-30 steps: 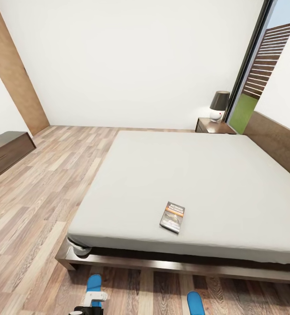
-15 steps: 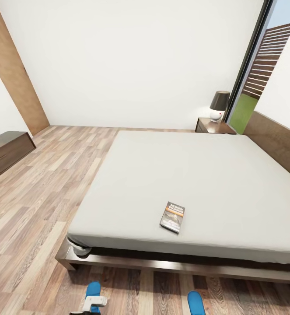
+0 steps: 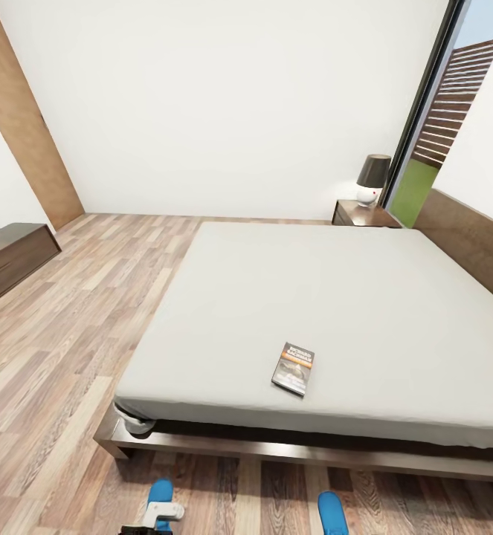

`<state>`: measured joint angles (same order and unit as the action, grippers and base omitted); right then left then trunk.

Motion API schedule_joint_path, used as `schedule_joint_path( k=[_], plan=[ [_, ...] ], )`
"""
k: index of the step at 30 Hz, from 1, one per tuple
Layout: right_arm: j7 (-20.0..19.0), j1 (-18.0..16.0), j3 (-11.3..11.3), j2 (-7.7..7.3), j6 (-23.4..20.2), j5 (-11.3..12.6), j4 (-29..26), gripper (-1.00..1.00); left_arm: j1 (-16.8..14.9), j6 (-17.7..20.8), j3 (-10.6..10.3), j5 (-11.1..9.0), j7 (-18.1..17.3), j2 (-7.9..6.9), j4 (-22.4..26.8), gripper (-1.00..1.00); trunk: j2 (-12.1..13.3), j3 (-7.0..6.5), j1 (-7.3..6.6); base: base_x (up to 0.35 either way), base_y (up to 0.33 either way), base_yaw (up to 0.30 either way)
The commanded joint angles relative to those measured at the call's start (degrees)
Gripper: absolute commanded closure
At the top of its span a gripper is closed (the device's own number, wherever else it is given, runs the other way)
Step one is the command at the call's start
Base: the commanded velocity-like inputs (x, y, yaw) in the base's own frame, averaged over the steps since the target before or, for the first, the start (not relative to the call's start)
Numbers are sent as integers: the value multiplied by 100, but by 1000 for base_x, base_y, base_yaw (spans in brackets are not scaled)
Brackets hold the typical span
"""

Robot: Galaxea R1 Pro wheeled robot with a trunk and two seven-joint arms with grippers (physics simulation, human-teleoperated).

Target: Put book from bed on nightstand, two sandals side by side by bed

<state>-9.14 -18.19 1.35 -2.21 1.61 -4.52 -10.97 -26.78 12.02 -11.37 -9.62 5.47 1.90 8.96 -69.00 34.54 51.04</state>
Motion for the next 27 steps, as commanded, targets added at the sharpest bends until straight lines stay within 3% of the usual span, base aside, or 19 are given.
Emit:
schedule_joint_path(
  k=[1, 11, 27],
  plan=[
    [-18, -21, 15, 1, -13, -49, -34, 100, -17, 40, -48, -63, 31, 0, 14, 100, -3, 5, 0, 0, 0, 0],
    [-18, -67, 7, 17, -269, -65, -250, 100, -54, 54, -56, -58, 26, 3, 128, 100, -3, 5, 0, 0, 0, 0],
    [0, -142, 6, 34, -336, -83, -361, 100, -135, 63, -58, -74, 24, -3, 133, 100, -83, 41, 44, 0, 0, 0]
  ],
)
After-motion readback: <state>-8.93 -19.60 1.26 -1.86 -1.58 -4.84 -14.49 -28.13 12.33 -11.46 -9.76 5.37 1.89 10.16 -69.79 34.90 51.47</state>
